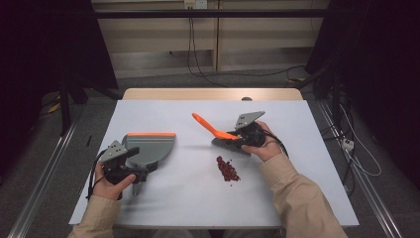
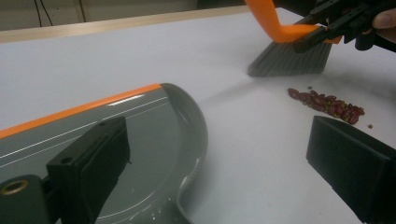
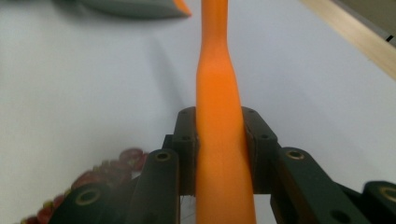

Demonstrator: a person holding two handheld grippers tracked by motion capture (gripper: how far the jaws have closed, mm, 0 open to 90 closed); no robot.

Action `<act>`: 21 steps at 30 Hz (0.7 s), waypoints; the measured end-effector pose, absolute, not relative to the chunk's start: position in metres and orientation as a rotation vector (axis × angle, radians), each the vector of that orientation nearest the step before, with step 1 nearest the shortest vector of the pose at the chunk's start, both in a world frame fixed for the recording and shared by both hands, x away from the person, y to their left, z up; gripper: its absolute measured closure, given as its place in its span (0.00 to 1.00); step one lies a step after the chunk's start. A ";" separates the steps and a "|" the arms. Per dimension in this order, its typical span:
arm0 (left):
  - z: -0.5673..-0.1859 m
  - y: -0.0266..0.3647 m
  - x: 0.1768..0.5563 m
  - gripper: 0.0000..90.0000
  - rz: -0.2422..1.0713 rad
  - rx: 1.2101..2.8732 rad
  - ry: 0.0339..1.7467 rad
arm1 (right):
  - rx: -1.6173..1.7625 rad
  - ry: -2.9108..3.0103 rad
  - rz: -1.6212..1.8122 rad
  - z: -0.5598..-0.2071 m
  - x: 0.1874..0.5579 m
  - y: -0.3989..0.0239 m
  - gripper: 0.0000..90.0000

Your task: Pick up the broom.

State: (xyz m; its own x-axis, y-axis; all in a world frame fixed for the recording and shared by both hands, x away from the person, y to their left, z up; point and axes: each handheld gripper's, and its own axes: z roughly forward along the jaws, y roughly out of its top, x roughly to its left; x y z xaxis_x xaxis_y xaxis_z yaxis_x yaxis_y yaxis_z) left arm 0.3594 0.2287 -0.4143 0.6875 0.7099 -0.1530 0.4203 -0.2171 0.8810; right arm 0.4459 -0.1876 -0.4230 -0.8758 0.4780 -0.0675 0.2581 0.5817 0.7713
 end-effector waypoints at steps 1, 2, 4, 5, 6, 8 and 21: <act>-0.414 0.229 0.359 0.06 0.346 1.851 0.889 | 0.592 2.549 1.186 -0.423 0.445 -0.188 0.79; -0.414 0.229 0.359 0.06 0.345 1.851 0.889 | 0.568 2.559 1.191 -0.423 0.444 -0.188 0.79; -0.414 0.229 0.359 0.06 0.346 1.851 0.890 | 0.526 2.583 1.186 -0.423 0.442 -0.186 0.79; -0.414 0.229 0.359 0.06 0.346 1.853 0.890 | 0.504 2.594 1.180 -0.422 0.440 -0.184 0.79; -0.414 0.229 0.359 0.06 0.347 1.853 0.892 | 0.473 2.602 1.169 -0.422 0.438 -0.183 0.79; -0.414 0.229 0.359 0.06 0.348 1.855 0.894 | 0.441 2.616 1.162 -0.422 0.434 -0.181 0.79; -0.413 0.230 0.356 0.06 0.352 1.869 0.906 | 0.314 2.671 1.185 -0.420 0.406 -0.183 0.79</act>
State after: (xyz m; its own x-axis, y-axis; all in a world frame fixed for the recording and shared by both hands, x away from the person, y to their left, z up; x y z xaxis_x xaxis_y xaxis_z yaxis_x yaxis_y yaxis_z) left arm 0.3562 0.2298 -0.4131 0.6781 0.7203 -0.1459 0.4329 -0.2310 0.8714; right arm 0.4059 -0.1831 -0.4199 -0.9569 0.2736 -0.0977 0.1111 0.6553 0.7472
